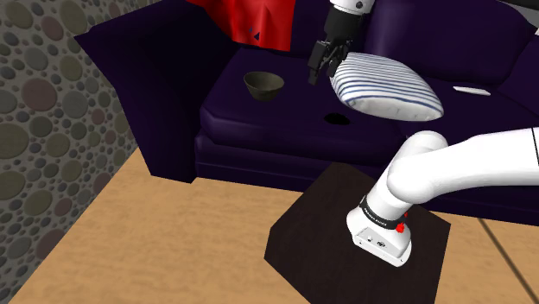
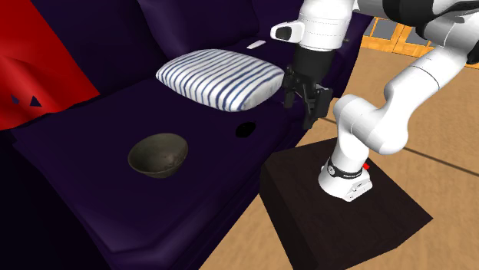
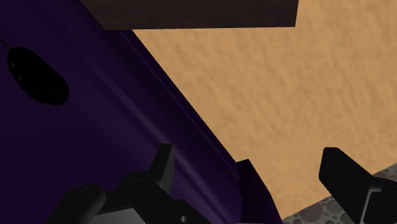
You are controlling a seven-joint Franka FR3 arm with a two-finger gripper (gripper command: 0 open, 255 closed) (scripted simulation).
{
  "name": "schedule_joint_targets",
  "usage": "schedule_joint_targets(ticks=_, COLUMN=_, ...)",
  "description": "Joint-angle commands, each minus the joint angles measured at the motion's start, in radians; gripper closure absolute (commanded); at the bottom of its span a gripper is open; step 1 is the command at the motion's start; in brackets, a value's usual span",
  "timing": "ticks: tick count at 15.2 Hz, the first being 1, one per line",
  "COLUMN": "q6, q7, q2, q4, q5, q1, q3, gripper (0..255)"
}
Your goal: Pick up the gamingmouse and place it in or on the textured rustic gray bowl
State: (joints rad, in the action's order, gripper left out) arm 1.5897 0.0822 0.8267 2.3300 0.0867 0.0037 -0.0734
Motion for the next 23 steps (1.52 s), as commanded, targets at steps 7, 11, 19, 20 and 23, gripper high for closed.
schedule_joint_targets(ticks=7, q6=0.054, q7=-0.212, q2=0.027, q4=0.128, q5=-0.088, q1=-0.005, q3=0.133, gripper=0)
schedule_joint_targets(ticks=11, q6=0.101, q7=-0.355, q2=0.011, q4=0.187, q5=-0.157, q1=-0.017, q3=0.227, gripper=0)
schedule_joint_targets(ticks=19, q6=0.229, q7=-0.636, q2=-0.111, q4=0.237, q5=-0.298, q1=-0.039, q3=0.422, gripper=0)
schedule_joint_targets(ticks=20, q6=0.249, q7=-0.671, q2=-0.135, q4=0.236, q5=-0.313, q1=-0.041, q3=0.447, gripper=0)
schedule_joint_targets(ticks=23, q6=0.31, q7=-0.776, q2=-0.218, q4=0.226, q5=-0.352, q1=-0.04, q3=0.522, gripper=0)
